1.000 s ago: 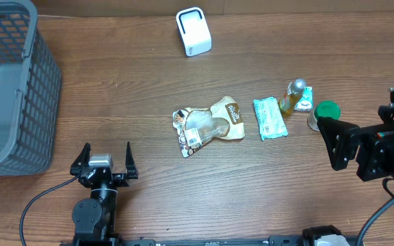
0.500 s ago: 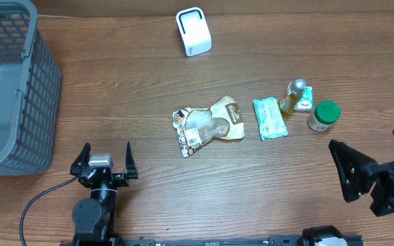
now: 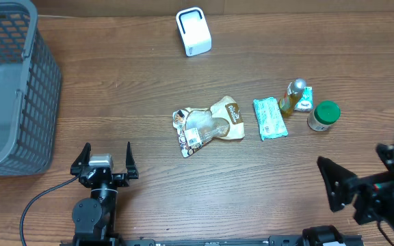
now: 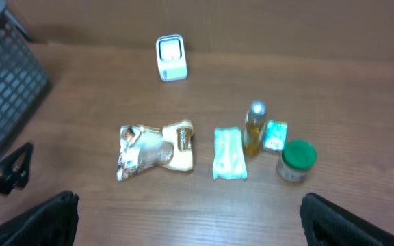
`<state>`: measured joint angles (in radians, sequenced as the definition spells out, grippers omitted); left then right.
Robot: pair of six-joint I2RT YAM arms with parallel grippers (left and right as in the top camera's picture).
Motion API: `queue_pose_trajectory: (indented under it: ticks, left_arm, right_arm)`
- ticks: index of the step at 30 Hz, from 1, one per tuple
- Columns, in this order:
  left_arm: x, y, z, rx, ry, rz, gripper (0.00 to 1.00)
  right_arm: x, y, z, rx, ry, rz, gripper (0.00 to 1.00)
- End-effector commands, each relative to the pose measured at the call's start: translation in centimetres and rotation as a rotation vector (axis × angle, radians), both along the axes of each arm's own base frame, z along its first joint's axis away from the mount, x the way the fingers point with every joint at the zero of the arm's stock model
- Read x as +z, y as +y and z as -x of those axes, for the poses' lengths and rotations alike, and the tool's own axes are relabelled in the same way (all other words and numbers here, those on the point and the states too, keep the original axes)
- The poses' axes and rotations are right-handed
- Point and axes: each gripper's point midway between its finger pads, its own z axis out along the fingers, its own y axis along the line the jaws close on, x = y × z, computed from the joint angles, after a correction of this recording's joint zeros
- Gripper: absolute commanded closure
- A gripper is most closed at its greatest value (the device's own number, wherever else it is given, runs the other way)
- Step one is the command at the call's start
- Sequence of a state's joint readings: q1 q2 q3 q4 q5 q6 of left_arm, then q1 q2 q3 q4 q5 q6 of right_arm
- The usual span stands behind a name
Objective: Scan the item barcode
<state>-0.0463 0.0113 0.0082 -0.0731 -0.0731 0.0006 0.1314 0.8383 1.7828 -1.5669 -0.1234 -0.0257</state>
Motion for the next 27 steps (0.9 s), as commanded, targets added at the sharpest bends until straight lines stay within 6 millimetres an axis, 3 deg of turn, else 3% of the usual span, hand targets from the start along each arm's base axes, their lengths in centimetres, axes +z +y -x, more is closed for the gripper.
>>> queue_pose_trajectory:
  ticks: [1,9,13,18,21,27]
  left_arm:
    - [0.0,-0.3,0.0,-0.019,-0.003,-0.014,0.0]
    - [0.0,-0.3,0.0,-0.019,-0.003,-0.014,0.0]
    - [0.0,-0.4,0.0,-0.019,-0.003,-0.014,0.0]
    - [0.0,-0.4,0.0,-0.019,-0.003,-0.014,0.01]
    - [0.0,-0.4,0.0,-0.019,-0.003,-0.014,0.01]
    - [0.0,-0.4,0.0,-0.019,-0.003,-0.014,0.0]
  right_arm:
    - [-3.0,0.0,-0.4,-0.003,-0.001,0.0,0.0]
    - [-10.7,0.5,-3.7,0.0,-0.089,-0.009,0.0]
    - [-12.8,0.9,-6.1,0.006,-0.209,-0.028,0.0]
    - [-12.5,1.2,-8.4,0.009,-0.44,-0.058,0.0]
    - [-11.3,1.3,-9.2,0.009,-0.622,-0.081,0.0]
    - [-9.0,1.2,-8.5,0.009,-0.882,-0.113,0.0]
